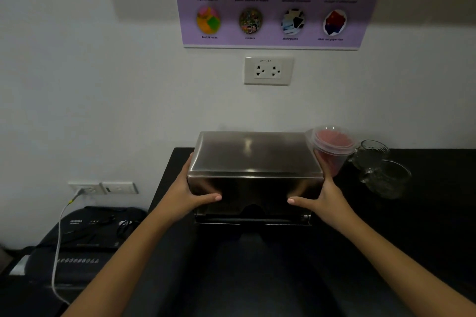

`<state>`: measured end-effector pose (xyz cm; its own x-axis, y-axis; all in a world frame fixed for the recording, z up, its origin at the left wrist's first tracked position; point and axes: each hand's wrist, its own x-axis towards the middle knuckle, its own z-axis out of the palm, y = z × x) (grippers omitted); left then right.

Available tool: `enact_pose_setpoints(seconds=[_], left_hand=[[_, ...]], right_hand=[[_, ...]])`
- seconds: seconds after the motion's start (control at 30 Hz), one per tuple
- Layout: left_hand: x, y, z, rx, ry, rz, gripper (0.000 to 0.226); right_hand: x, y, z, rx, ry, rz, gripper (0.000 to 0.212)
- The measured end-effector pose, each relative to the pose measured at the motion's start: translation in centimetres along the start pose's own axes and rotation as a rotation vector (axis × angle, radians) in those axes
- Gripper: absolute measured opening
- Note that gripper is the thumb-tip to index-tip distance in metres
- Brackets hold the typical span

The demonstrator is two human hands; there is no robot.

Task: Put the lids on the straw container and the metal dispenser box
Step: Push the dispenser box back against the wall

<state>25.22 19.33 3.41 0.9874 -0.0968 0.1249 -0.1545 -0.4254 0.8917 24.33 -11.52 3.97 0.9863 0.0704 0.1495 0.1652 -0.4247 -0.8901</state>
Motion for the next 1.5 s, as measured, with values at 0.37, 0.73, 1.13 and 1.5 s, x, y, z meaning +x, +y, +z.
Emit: enact_pose_setpoints(seconds=[0.37,0.73,1.13,1.5], left_hand=[[2.8,-1.9,0.1,-0.013,-0.017,-0.016,0.085],[7.4,-2.0,-0.6,0.043,-0.071,0.056,0.080],[10.5,-2.6,-1.2,0.021,-0.076,0.035,0.081],[12.3,-2.8,-1.5,-0.020,-0.087,0.009,0.085]], right_hand=[[3.2,1.2,0.3,0.020,0.007,-0.064,0.112],[7.7,1.7,0.4,-0.050,-0.022,-0.075,0.114],[11.0,2.4,0.7,-0.044,-0.020,-0.077,0.113],[12.7,2.6,0.9,-0.039,-0.018,-0.073,0.114]])
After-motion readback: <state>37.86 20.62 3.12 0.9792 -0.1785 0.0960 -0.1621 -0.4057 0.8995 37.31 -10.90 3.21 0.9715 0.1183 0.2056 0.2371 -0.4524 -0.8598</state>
